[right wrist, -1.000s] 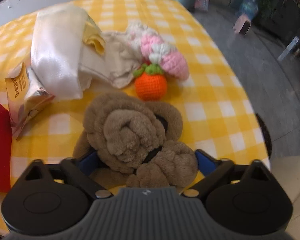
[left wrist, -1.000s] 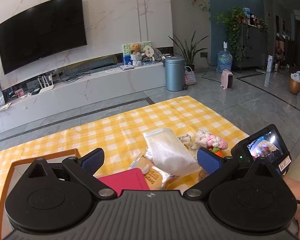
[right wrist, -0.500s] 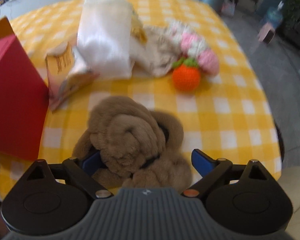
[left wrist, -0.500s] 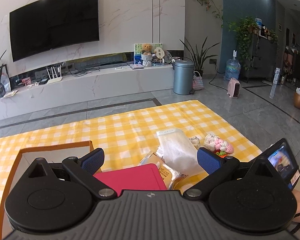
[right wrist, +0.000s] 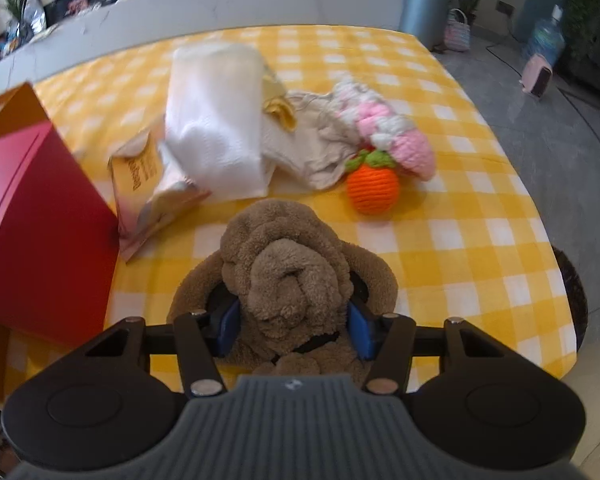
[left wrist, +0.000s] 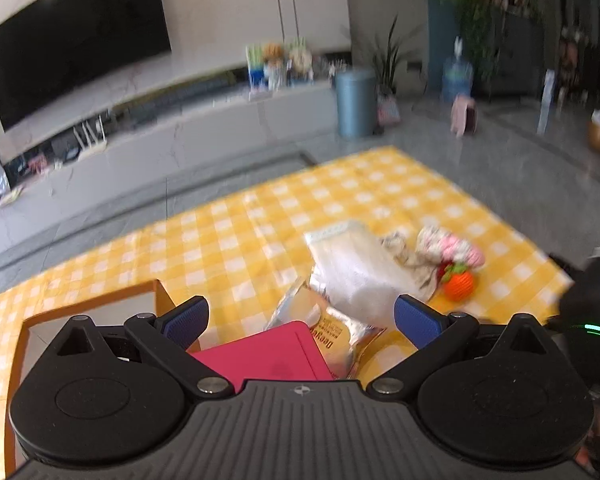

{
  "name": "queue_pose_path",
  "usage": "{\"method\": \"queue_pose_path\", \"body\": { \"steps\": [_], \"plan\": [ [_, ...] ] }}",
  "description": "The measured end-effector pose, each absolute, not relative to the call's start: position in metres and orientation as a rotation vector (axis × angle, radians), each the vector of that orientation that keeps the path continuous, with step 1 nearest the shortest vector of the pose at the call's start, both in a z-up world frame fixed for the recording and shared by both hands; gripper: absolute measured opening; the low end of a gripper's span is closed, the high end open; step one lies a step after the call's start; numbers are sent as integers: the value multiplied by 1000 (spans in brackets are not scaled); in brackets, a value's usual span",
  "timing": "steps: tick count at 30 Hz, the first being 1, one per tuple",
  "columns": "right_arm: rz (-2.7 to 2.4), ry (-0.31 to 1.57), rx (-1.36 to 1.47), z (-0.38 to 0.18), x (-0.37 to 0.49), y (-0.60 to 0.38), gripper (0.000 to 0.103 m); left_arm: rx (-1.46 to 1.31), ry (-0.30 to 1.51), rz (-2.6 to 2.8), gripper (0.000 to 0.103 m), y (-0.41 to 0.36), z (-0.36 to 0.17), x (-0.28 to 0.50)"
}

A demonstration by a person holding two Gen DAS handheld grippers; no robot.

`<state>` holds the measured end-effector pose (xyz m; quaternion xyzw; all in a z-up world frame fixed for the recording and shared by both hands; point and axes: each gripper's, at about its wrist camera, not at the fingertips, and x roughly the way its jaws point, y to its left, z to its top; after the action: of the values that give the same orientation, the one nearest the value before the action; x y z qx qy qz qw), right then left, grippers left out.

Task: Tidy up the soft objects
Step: 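Reach the right gripper to the brown rolled plush towel and grasp it, then grasp the silver Deeyeah snack bag with the left gripper while the right holds the plush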

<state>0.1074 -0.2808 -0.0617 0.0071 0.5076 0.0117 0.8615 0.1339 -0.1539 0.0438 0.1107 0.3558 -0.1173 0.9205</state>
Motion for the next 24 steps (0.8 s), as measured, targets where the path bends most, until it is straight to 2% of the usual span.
{"method": "queue_pose_path", "body": {
  "steps": [5, 11, 16, 20, 24],
  "plan": [
    [19, 1064, 18, -63, 108, -281, 55, 187, 987, -196, 103, -163, 17, 196],
    [30, 1043, 22, -60, 103, -283, 55, 173, 1204, -129, 103, -168, -11, 258],
    [1, 1041, 26, -60, 103, -285, 55, 122, 1483, -8, 103, -164, -50, 299],
    [-21, 1039, 41, -59, 104, -290, 55, 146, 1568, 12, 103, -165, -72, 312],
    [-19, 1035, 36, -59, 103, -290, 55, 19, 1617, 3, 103, -157, -82, 323]
  ]
}}
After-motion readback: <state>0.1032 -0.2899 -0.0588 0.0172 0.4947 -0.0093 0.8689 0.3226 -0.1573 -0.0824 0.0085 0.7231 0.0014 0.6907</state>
